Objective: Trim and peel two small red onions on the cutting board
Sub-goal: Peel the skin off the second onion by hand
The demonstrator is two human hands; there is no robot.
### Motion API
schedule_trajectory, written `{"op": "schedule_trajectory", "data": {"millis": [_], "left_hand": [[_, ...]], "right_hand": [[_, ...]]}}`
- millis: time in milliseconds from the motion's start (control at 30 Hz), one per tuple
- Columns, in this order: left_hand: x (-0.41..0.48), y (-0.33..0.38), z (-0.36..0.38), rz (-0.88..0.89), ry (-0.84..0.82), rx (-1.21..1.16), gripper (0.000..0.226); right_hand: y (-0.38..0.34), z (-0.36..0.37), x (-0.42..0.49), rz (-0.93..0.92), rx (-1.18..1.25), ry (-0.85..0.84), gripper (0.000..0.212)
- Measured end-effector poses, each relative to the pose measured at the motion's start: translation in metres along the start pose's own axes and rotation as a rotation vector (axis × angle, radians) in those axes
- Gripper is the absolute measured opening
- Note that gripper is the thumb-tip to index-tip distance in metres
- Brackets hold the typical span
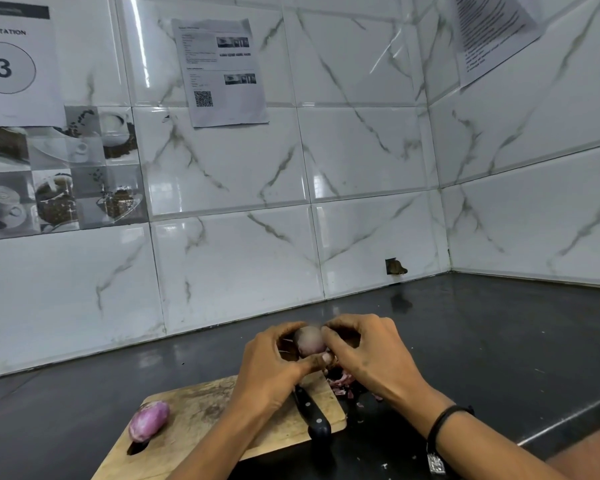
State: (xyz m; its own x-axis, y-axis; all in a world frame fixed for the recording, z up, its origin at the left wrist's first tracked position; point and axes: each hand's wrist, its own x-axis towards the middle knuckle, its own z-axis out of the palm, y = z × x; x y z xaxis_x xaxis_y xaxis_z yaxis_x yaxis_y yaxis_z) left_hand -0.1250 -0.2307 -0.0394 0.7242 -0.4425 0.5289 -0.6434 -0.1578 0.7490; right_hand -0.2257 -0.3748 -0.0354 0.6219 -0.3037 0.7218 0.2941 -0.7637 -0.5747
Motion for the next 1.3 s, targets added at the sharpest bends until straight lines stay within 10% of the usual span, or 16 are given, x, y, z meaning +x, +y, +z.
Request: {"op": "schedule_trajectory", "data": {"millis": [1300], "left_hand": [[-0.0077, 0.0065, -0.0036, 0.030, -0.040, -0.015, 0.061]], "right_hand": [[0.0061, -0.0031, 0.0017, -0.034, -0.128, -0.100, 0.025]]}}
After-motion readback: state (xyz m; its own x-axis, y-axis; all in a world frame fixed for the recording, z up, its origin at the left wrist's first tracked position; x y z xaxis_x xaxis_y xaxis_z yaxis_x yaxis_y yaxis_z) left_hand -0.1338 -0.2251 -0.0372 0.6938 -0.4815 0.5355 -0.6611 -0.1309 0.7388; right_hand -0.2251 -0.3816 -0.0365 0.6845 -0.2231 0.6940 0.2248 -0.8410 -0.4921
